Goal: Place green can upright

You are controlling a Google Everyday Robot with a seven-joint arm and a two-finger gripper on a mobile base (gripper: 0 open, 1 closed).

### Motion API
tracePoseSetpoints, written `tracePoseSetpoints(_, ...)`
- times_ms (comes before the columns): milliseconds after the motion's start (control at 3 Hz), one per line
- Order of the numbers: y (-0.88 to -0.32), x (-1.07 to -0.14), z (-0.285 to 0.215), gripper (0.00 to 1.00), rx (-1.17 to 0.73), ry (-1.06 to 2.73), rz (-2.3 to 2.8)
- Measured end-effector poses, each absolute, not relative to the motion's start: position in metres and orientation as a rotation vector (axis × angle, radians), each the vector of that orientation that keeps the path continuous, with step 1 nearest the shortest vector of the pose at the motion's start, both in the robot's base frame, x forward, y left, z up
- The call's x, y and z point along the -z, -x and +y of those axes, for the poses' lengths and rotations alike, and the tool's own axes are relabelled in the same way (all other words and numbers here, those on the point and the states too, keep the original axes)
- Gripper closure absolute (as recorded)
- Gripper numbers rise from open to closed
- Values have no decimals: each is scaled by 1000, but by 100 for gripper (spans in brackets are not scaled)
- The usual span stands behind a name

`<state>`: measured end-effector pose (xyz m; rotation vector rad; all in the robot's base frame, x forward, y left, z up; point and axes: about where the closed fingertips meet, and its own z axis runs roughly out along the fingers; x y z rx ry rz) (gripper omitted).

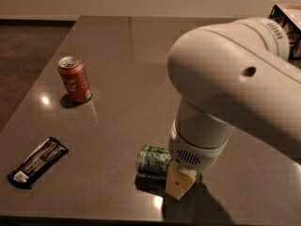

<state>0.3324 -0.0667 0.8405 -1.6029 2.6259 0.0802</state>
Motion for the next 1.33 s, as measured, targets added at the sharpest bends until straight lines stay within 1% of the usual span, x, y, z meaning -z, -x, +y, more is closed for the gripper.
tracePoseSetpoints(333,-341,-868,-62,83,14,1708,2550)
tracePoseSetpoints(667,-358,-901,-61,100,199,1860,2436)
tracePoseSetpoints(1000,-375,-929,-63,100,392,2007,2283)
tracePoseSetpoints(1333,-377,-939,-60,100,426,2003,2239)
